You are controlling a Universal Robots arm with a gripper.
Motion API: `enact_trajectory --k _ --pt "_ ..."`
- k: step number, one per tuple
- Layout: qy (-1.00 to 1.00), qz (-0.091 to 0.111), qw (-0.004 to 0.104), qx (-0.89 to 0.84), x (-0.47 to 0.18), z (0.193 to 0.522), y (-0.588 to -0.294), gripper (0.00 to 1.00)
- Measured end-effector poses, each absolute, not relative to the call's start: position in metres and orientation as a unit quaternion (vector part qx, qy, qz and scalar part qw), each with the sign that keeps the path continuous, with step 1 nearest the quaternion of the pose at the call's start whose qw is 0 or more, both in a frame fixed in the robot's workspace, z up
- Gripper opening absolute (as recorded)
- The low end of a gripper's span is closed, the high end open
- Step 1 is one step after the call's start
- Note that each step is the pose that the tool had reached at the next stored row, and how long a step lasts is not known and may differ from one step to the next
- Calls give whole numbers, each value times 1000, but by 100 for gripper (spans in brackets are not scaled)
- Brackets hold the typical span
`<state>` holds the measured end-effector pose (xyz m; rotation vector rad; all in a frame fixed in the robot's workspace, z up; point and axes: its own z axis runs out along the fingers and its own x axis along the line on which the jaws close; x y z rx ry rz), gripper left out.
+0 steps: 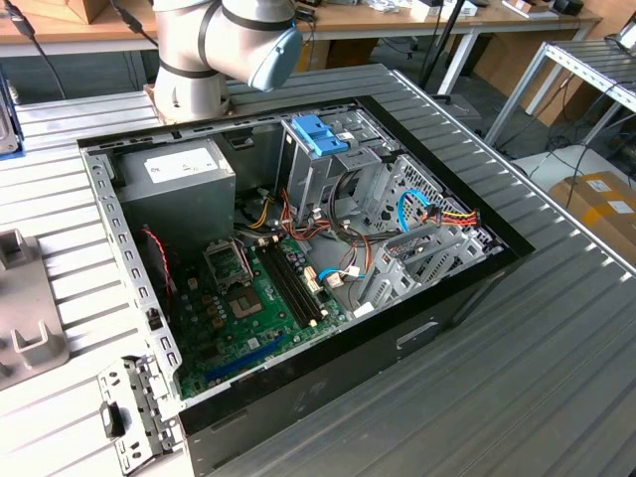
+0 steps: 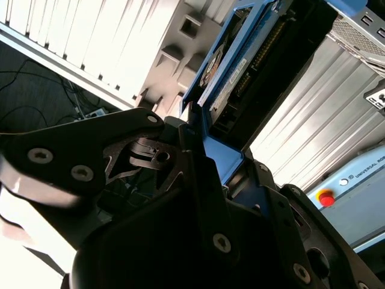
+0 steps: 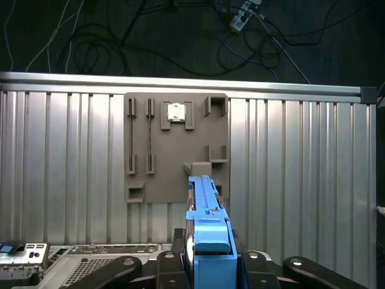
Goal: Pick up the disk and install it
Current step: 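Pick up the disk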
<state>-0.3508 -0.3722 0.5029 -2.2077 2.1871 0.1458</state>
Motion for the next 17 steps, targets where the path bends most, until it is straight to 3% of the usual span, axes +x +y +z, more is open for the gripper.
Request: enact_trajectory --k 17 --pt "703 47 15 -710 -345 502 -373 37"
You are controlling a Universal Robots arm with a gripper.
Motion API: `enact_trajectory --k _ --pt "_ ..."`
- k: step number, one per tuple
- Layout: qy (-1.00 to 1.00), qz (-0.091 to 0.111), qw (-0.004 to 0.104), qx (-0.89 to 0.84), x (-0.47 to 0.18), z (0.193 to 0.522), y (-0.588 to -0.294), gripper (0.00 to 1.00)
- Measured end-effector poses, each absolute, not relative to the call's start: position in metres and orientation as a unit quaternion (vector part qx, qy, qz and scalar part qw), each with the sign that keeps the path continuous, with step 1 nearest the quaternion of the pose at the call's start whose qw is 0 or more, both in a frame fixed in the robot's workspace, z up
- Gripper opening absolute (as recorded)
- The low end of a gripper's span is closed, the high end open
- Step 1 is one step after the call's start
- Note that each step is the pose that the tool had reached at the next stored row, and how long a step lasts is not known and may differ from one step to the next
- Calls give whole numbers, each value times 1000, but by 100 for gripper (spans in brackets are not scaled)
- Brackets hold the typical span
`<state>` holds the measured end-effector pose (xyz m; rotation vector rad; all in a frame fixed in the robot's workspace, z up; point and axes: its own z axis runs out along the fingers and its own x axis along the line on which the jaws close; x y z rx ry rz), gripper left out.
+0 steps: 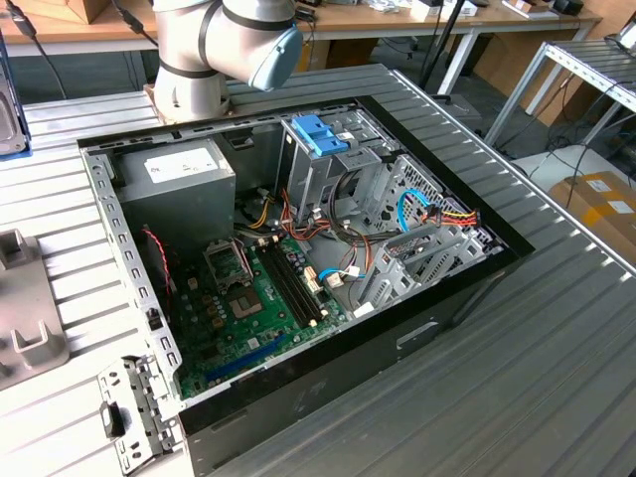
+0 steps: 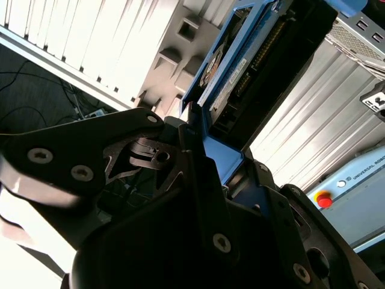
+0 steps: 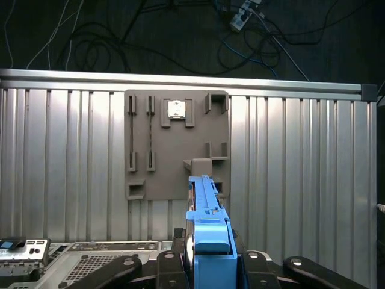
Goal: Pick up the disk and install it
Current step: 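Pick up the disk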
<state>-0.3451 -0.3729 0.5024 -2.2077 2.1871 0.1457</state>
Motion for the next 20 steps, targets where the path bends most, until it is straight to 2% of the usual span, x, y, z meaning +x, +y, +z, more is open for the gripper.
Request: enact_trajectory --k 20 --pt "703 47 15 -710 -340 502 -374 37"
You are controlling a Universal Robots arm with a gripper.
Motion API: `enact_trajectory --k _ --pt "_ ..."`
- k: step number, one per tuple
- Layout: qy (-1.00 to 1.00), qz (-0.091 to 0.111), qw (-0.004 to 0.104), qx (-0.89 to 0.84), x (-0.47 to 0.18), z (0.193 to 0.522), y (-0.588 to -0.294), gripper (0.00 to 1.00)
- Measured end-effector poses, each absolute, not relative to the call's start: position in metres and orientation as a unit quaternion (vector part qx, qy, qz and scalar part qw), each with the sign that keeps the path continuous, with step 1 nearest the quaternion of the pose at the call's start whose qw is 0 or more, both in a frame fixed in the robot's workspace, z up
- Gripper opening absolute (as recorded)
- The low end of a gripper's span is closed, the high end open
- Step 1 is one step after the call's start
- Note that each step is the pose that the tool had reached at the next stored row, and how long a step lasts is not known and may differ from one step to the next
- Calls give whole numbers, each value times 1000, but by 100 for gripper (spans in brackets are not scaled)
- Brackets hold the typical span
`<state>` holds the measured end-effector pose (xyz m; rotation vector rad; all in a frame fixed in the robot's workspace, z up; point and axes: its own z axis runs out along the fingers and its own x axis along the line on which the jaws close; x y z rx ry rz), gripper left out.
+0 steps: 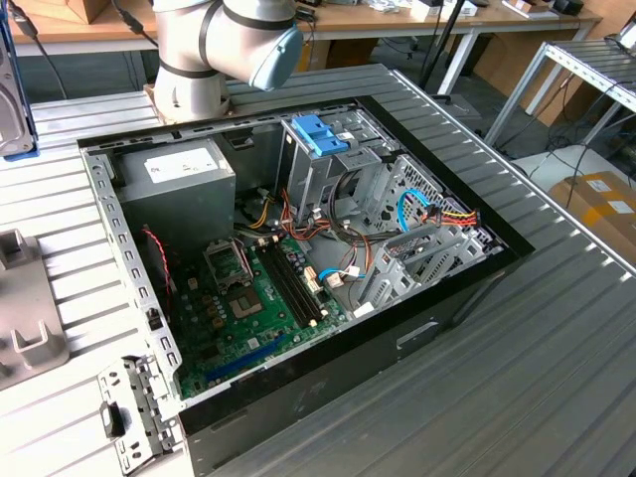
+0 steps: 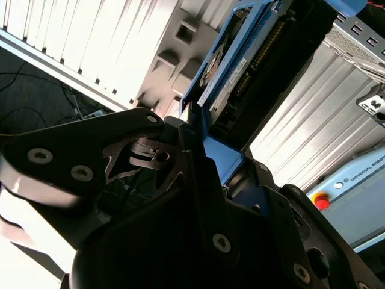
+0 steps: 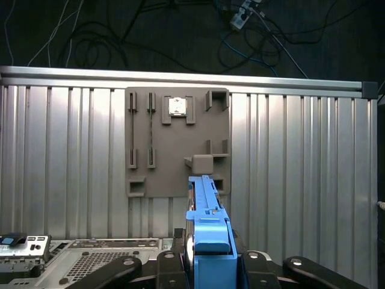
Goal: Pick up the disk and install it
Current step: 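Pick up the disk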
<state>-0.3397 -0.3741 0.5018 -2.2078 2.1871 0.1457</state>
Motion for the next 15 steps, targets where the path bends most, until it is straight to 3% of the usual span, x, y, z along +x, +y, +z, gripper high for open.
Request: enact_trajectory --k 15 --pt "703 47 15 -710 -335 501 -375 37"
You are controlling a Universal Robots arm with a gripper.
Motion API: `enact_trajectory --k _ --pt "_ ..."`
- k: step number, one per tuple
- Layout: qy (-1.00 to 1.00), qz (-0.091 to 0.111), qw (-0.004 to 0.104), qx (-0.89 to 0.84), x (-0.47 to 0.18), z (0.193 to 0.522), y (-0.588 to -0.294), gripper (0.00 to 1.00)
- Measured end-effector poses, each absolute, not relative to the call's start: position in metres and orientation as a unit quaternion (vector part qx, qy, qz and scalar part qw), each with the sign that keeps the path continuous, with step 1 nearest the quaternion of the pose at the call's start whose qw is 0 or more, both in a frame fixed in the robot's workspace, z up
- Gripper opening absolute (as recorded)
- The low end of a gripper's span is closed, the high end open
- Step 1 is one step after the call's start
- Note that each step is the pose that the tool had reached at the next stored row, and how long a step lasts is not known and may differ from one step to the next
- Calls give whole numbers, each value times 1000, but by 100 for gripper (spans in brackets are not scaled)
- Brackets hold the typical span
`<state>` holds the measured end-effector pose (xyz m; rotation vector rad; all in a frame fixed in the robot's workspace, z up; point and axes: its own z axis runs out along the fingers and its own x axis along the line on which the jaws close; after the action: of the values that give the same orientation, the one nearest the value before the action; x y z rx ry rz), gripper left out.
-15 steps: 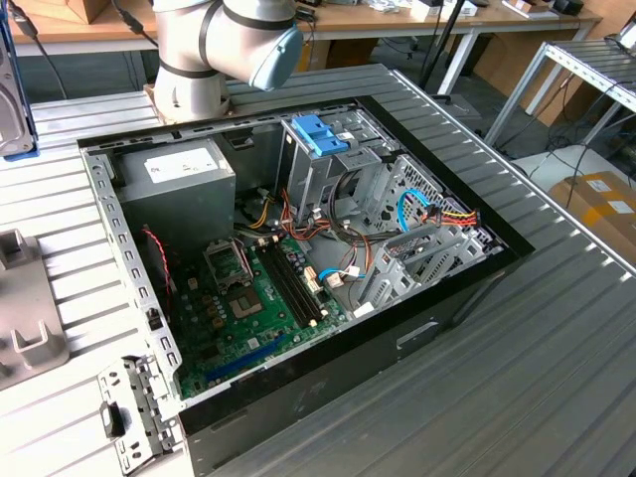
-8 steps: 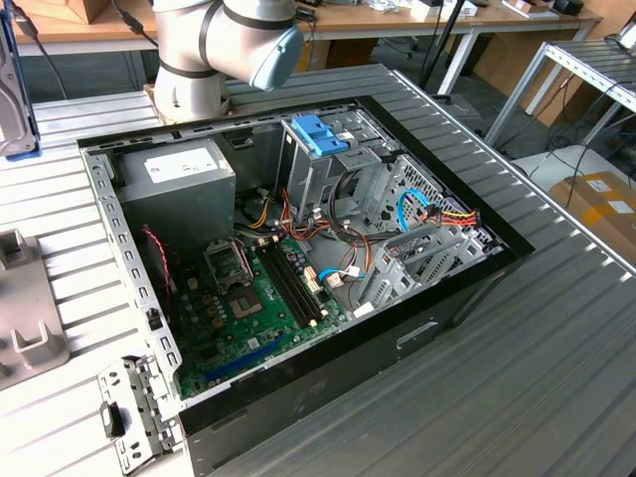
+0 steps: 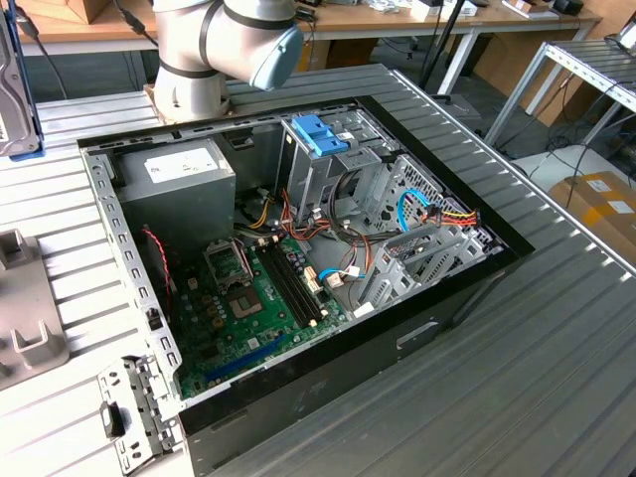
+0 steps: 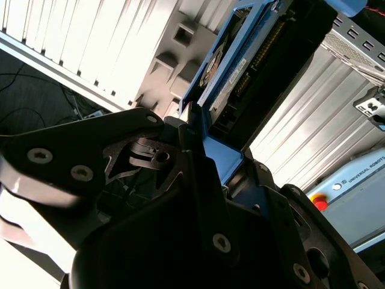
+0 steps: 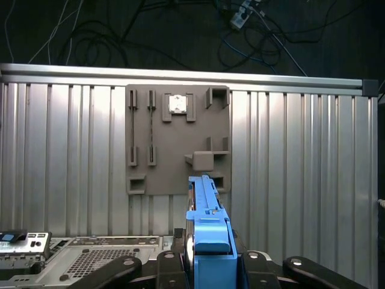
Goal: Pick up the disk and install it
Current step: 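Pick up the disk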
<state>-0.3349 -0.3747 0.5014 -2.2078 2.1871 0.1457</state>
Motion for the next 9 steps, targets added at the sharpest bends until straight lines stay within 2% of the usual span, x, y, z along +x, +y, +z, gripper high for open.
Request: enact_trajectory --k 9 --pt "703 47 15 -710 -331 501 -375 37"
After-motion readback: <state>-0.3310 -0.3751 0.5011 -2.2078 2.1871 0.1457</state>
